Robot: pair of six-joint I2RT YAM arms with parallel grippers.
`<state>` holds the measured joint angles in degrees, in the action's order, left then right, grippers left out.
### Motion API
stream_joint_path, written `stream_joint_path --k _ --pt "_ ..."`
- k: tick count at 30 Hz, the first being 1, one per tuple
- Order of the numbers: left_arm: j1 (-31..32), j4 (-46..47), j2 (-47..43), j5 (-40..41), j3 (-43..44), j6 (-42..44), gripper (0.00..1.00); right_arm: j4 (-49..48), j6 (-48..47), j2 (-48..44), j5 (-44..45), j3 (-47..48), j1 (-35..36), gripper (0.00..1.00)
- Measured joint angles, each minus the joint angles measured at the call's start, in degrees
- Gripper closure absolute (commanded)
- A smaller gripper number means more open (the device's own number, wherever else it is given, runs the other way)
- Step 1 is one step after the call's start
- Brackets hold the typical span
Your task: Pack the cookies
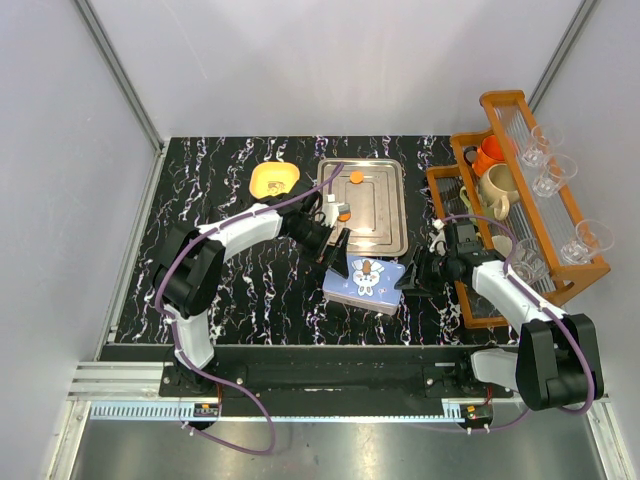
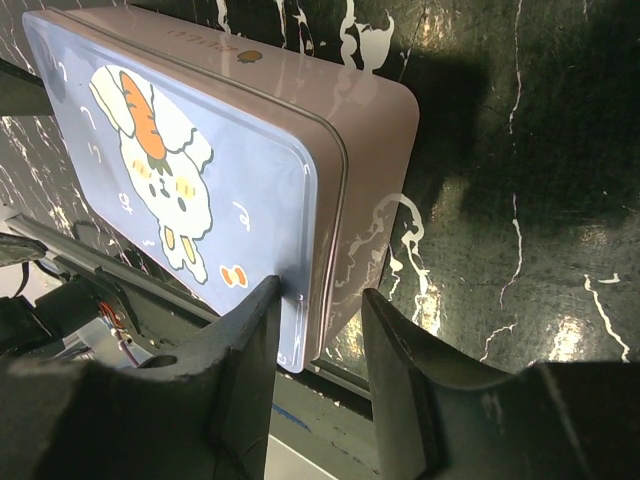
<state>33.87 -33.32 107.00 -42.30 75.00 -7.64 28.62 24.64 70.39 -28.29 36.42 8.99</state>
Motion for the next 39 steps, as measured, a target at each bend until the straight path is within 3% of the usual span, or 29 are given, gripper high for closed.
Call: stream_joint_path --k 14,20,39 --pt "0.09 -0.04 0.02 0.09 0.04 0.0 0.01 -3.1 0.02 5.07 -1.9 1.07 -0.02 0.57" --pt "0.09 -0.11 0.02 0.09 0.04 0.0 0.01 -3.54 -0.02 5.6 -2.82 1.07 -0.17 0.67" --pt "-0.09 -0.79 0.02 0.52 0.26 0.04 0.01 -4.85 0.24 9.07 -6.82 1.07 -2.36 0.86"
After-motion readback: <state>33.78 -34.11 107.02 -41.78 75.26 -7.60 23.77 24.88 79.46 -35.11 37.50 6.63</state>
